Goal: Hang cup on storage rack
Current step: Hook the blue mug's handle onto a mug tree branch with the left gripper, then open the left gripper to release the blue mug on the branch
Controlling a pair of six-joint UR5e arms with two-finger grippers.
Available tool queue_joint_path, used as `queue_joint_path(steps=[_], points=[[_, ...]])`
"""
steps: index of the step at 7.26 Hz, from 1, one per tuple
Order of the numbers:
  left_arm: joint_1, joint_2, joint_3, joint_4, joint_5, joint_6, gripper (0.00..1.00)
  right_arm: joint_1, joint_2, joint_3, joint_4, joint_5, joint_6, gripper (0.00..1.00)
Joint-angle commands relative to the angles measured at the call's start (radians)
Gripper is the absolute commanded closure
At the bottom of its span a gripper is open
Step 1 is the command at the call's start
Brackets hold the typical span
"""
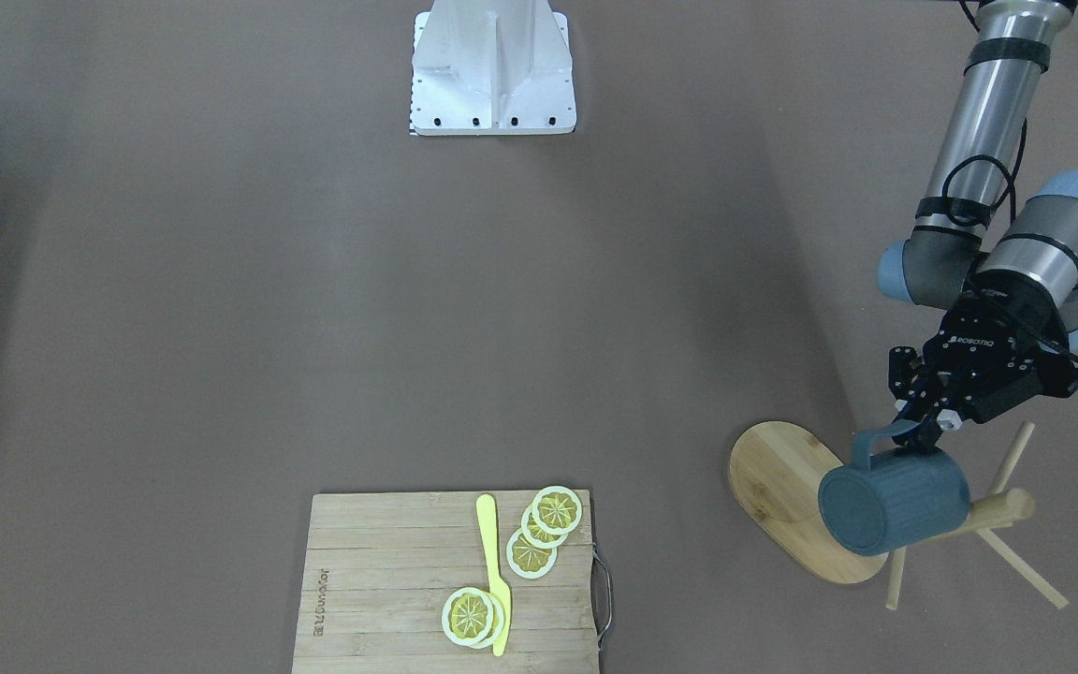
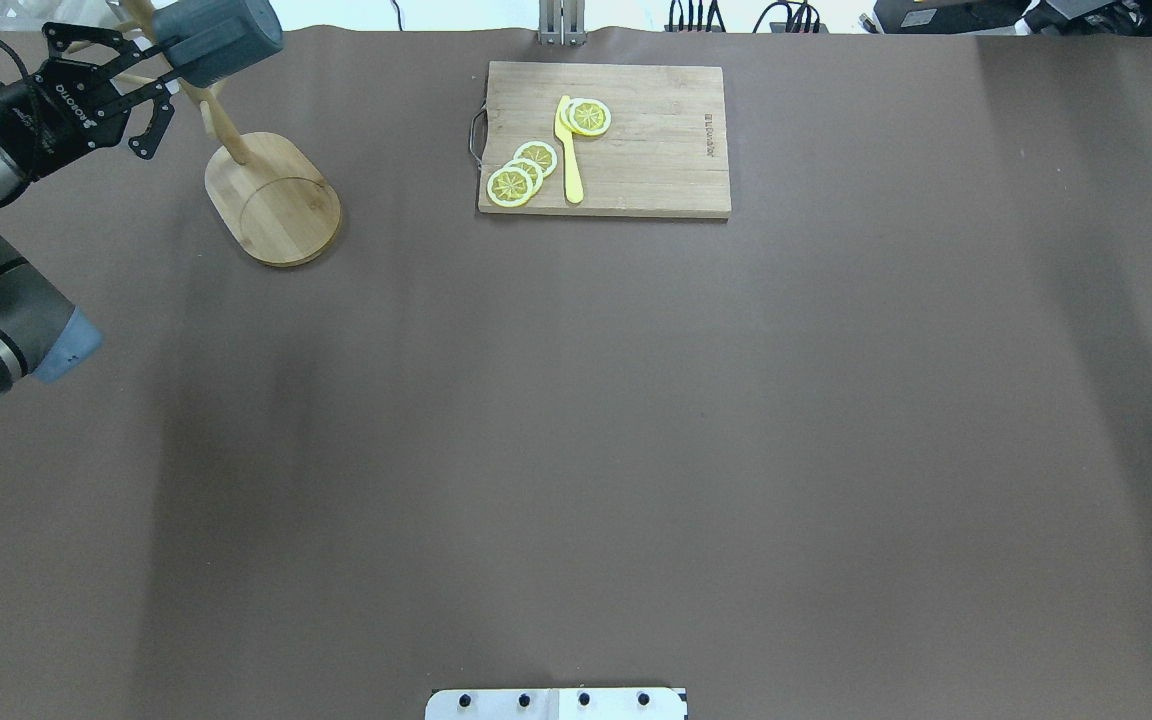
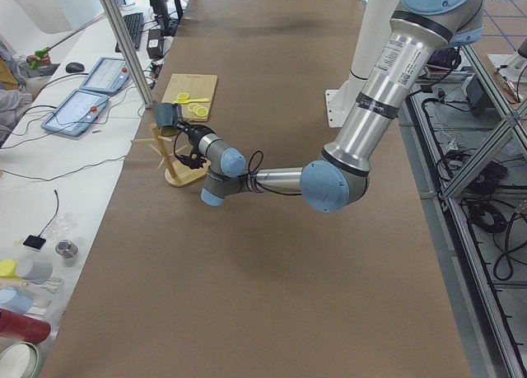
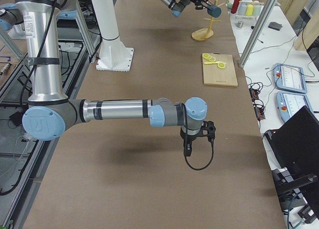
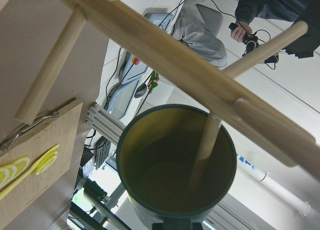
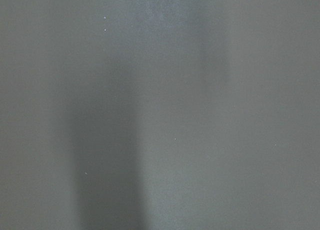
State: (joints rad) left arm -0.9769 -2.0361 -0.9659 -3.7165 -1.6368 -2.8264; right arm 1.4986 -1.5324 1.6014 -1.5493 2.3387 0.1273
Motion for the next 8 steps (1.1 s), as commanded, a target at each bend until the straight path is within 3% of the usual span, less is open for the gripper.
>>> queue_joint_path(steps=[1,4,8], points=[[0.0,0.005,0.001,-0.006,0.0,-0.004,1.0,0.0,0.0,0.0,0.0,0.001,0.0,0.0],[0.001,0.01,0.003,-0.006,0.002,0.004,1.0,0.0,0.0,0.0,0.0,0.001,0.0,0.0],[0.001,0.011,0.006,-0.005,0.002,0.027,0.81,0.0,0.0,0.008,-0.002,0.001,0.009,0.0]])
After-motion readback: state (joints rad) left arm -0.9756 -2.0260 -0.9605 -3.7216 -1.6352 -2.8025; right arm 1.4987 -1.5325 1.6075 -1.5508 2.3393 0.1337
